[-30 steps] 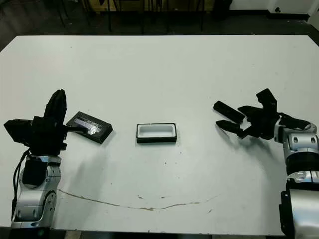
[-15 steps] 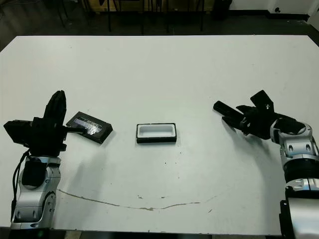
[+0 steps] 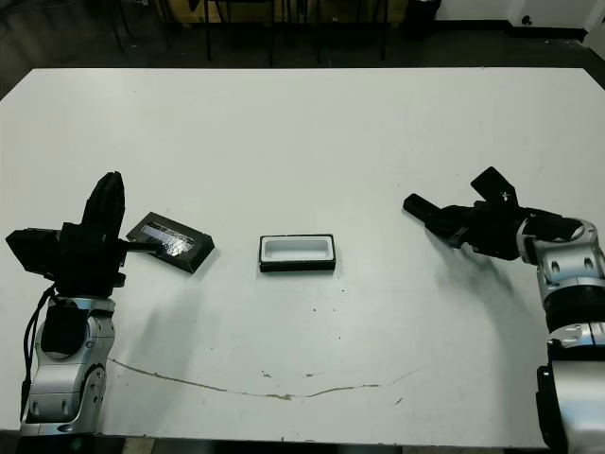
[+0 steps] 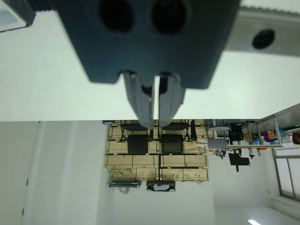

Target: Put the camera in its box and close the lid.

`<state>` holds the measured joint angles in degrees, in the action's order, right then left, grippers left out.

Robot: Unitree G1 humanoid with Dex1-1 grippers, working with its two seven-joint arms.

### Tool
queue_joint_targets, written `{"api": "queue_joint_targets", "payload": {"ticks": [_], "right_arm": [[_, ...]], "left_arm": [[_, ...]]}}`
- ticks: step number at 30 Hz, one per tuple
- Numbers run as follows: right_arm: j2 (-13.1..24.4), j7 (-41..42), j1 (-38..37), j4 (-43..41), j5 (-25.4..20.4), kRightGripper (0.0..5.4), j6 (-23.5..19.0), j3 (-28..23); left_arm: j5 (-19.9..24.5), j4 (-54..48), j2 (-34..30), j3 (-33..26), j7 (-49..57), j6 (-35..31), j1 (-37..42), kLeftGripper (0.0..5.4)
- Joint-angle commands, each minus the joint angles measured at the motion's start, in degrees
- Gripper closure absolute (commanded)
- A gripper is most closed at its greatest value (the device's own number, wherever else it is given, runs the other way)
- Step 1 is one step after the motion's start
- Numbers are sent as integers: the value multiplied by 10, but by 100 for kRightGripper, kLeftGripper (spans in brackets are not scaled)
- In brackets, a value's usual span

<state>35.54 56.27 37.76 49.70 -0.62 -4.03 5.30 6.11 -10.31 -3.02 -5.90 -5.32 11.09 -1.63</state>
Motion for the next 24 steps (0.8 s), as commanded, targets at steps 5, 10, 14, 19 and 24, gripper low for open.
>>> {"api": "queue_joint_targets", "payload": {"ticks": [5, 10, 14, 19, 24], "right_arm": [[-9, 16, -17, 22, -12, 462, -1, -13], [-22, 26, -20, 16, -57, 464, 37, -55], [-39, 53, -3, -18, -126, 465, -23, -102], [-56, 55, 1, -118, -190, 465, -91, -130], [-57, 96, 30, -173, -191, 465, -117, -91]], "left_arm": [[-6, 4, -7, -2, 2, -6, -5, 540], [2, 2, -5, -1, -2, -11, -5, 540], [-2, -2, -4, 0, 3, -16, -4, 540], [-1, 0, -4, 1, 1, -14, -4, 540], [-6, -3, -2, 4, 6, -16, -4, 540]]}}
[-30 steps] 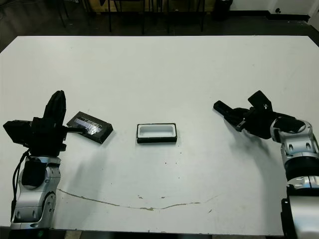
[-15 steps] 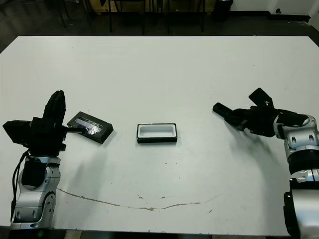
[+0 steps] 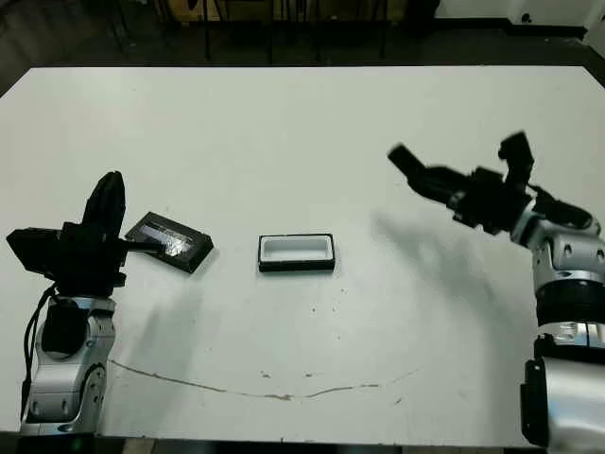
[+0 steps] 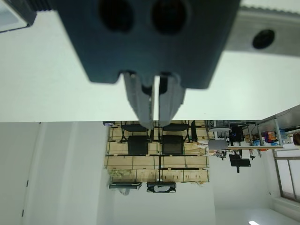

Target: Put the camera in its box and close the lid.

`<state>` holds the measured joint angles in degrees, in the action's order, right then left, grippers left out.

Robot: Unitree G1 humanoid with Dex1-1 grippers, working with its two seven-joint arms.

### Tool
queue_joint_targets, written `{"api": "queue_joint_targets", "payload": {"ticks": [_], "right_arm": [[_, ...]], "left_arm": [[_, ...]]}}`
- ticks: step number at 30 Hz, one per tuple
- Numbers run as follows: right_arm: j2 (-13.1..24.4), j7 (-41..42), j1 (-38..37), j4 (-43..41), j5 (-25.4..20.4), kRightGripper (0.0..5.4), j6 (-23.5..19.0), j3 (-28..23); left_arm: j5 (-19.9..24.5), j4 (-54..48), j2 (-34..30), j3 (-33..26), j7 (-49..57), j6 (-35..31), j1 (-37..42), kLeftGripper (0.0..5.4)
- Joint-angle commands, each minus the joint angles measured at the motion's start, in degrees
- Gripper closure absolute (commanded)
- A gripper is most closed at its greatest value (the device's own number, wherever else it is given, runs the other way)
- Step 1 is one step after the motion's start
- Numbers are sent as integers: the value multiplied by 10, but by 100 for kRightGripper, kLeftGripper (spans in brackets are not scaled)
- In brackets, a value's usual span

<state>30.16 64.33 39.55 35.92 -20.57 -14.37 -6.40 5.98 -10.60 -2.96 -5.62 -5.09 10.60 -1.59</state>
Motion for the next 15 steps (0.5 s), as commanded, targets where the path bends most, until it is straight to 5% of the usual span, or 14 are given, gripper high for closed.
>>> {"api": "queue_joint_targets", "payload": {"ticks": [1, 12, 15], "right_arm": [[-4, 23, 14, -49, 13, 465, -9, 36], [-31, 83, 45, -98, 116, 466, 51, 191], [-34, 88, 43, -141, 132, 466, 13, 222]], "left_arm": [[-6, -1, -2, 2, 4, -13, -5, 540], [-3, 2, -1, 3, 4, -5, -9, 540], [-3, 3, 2, 4, 6, -2, -10, 540]]}}
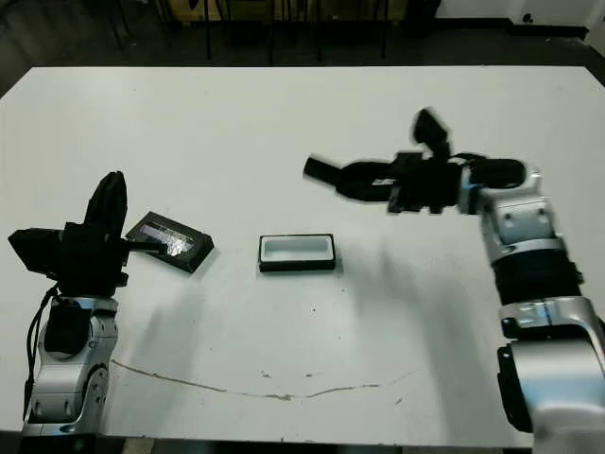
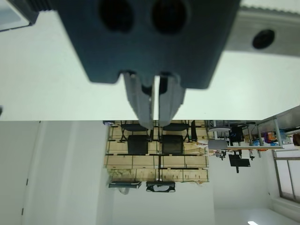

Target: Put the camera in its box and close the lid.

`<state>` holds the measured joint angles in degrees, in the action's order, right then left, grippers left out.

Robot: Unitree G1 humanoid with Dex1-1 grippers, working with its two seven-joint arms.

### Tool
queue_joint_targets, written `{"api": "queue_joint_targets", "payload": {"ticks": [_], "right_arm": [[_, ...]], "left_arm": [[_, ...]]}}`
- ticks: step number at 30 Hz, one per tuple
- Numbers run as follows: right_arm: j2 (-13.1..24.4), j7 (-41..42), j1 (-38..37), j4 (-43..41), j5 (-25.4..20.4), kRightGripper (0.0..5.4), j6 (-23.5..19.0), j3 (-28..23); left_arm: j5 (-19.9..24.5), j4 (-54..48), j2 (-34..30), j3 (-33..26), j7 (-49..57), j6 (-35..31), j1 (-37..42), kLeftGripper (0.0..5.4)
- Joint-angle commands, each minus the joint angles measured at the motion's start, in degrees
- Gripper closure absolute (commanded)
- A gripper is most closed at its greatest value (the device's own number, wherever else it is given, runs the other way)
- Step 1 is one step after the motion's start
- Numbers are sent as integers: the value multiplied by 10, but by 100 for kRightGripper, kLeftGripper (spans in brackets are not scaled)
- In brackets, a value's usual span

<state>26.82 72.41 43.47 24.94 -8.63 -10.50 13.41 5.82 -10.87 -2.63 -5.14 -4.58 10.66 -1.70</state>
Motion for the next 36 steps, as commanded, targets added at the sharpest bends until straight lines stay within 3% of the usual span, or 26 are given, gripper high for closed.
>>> {"api": "queue_joint_targets", "payload": {"ticks": [1, 8, 18, 24, 34, 36], "right_arm": [[-2, 9, 2, -45, 12, 466, -42, 30], [-3, -1, -9, -94, 28, 466, -49, 60], [4, 4, -5, -88, 42, 466, -57, 72], [15, 2, 2, -108, 78, 466, -81, 97], [18, 30, 10, -92, 104, 466, -54, 120], [17, 36, 14, -91, 110, 466, -71, 128]], "left_arm": [[-1, 6, -1, 0, 1, -2, -10, 540], [-7, 6, -2, 1, 3, 1, -13, 540], [0, 11, -2, 0, 0, -1, -12, 540], [-7, 8, -1, 2, 3, 2, -16, 540], [-10, 4, -1, 4, 4, 2, -20, 540], [-9, 5, -1, 4, 3, 3, -20, 540]]}}
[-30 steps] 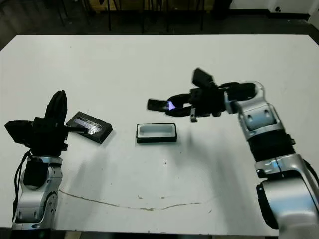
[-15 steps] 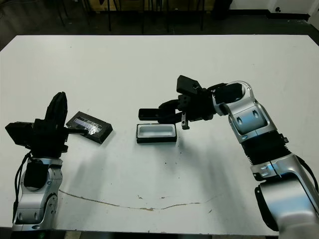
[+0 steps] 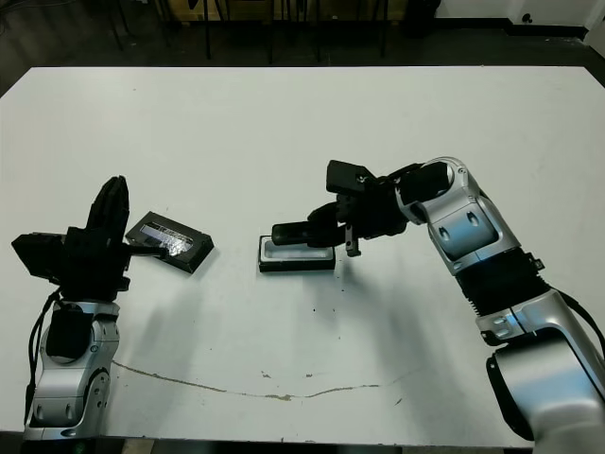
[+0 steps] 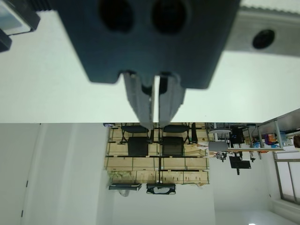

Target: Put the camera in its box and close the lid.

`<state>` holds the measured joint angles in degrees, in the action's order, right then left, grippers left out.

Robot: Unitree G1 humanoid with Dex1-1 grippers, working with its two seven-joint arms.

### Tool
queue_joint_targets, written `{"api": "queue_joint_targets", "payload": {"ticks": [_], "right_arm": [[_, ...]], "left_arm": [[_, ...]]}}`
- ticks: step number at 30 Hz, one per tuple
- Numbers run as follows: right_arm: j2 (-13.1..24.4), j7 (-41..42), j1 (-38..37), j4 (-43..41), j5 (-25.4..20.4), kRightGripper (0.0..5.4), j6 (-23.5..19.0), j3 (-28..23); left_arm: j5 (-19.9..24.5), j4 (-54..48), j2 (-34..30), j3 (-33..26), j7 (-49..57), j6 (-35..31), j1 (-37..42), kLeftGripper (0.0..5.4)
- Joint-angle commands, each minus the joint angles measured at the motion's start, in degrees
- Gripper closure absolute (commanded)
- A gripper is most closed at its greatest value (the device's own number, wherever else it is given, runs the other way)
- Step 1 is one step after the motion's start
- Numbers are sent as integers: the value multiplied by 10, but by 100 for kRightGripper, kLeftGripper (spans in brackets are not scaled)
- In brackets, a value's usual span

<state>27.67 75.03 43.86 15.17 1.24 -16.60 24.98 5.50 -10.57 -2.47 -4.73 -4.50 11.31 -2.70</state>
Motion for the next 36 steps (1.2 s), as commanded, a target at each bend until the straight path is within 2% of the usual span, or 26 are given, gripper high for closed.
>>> {"api": "queue_joint_targets", "payload": {"ticks": [1, 22, 31, 36], "right_arm": [[7, 12, 11, 7, 14, 466, -14, 14], [-22, -1, 27, 52, 60, 466, 3, 45], [-55, -9, 35, 52, 75, 466, 6, 64], [-72, -5, 43, 61, 87, 466, -17, 81]], "left_arm": [[-6, 2, -3, 0, 2, -3, -10, 540], [-3, 1, 1, 0, 4, -2, -14, 540], [-7, -2, 3, 5, 7, -2, -17, 540], [-1, 0, 5, 4, 7, -1, -18, 540]]}}
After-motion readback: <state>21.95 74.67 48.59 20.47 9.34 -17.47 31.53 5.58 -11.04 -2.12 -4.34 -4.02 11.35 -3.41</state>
